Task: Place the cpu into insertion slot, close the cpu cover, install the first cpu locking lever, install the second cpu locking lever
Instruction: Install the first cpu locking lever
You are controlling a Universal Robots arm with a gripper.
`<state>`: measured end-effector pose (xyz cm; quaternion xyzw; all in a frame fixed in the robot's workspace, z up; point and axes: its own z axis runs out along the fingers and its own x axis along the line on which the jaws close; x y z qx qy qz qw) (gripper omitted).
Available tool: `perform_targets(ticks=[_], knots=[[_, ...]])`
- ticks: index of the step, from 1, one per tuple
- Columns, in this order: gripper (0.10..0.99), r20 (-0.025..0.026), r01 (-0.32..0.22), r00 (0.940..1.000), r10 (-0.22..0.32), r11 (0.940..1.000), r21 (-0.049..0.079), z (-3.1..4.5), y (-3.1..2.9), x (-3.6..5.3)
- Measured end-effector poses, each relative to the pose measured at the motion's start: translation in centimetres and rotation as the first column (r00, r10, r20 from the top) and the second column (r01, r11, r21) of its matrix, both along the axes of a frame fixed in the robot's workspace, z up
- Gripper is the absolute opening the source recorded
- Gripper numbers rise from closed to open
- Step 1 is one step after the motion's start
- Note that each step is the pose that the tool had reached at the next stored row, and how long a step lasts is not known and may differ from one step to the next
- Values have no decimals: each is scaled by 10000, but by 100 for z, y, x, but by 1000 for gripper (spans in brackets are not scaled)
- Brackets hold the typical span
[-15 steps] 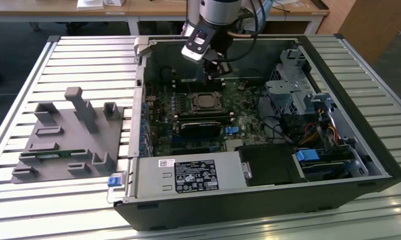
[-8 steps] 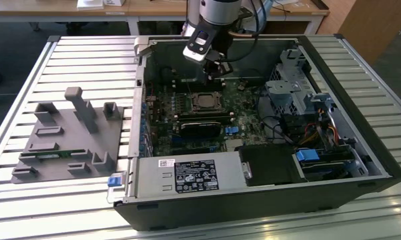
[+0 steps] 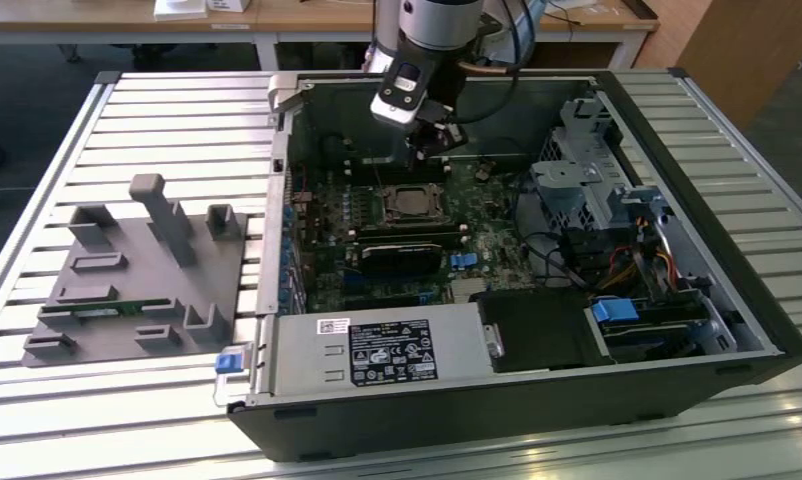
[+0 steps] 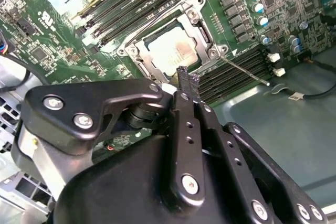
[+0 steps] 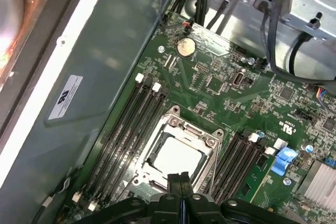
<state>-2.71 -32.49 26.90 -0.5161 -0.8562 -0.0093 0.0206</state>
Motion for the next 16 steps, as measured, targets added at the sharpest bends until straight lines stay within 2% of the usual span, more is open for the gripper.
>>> perform_targets(ticks=[6,11,14,15,16], knots=[[114,0,-595,9982,595,9982,0,0,0,0],[114,0,-1149,9934,1149,9934,0,0,0,0],[114,0,-1479,9890,1479,9890,0,0,0,0],[114,0,-1850,9827,1850,9827,1,0,0,0],[114,0,-1961,9806,1961,9806,0,0,-1,0]])
